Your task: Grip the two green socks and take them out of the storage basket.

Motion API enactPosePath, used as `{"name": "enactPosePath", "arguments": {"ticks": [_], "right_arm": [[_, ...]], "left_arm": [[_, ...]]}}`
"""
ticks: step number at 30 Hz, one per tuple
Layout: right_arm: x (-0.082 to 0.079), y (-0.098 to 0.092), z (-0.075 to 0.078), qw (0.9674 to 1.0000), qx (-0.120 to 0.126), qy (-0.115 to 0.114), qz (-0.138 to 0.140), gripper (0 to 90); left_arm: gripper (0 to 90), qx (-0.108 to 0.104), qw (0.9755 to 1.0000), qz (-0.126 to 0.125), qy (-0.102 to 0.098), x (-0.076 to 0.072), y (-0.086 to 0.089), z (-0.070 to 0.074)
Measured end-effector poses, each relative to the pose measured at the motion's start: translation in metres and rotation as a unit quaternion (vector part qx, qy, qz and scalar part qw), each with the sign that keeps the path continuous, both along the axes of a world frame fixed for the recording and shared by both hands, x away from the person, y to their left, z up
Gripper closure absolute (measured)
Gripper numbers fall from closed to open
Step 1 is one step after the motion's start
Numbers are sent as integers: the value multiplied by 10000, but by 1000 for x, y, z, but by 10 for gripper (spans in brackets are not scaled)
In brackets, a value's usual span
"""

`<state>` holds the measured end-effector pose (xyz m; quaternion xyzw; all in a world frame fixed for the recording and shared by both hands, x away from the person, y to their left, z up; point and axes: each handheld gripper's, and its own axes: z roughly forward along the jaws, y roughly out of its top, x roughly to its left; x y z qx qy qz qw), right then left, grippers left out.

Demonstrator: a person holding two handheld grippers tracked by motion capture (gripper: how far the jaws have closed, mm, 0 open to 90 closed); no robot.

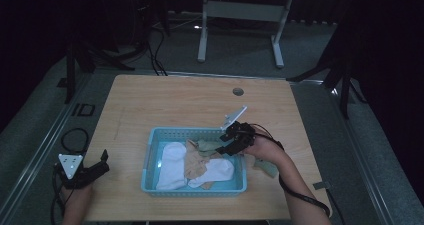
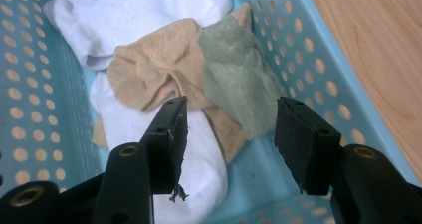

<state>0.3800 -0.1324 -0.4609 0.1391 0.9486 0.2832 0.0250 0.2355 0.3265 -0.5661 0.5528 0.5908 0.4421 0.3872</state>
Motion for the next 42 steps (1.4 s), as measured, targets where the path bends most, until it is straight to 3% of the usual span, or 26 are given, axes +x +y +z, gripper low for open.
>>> {"name": "enactPosePath", "arguments": {"ticks": [5,16,24,25,28,30,35,42], "right_arm": [[1,11,-11,9996,-192,-164,94,470],[5,30,-26,9984,-527,-200,62,514],[7,36,-31,9968,-714,-347,-40,615],[8,37,-32,9964,-742,-404,-6,705],[7,37,-32,9965,-740,-399,32,829],[6,36,-30,9973,-655,-316,68,861],[2,32,-22,9982,-533,-189,216,865],[-3,28,-8,9985,-387,-223,309,865]], "left_arm": [[4,4,10000,-2,1,0,0,0],[4,4,10000,-5,-1,0,0,0],[4,3,10000,-4,-1,0,0,0],[4,5,10000,-5,-1,0,0,0],[4,1,10000,-2,-2,0,0,0],[4,3,10000,-2,-1,0,0,0],[4,6,10000,3,1,0,0,0],[4,0,10000,7,1,0,0,0]]}}
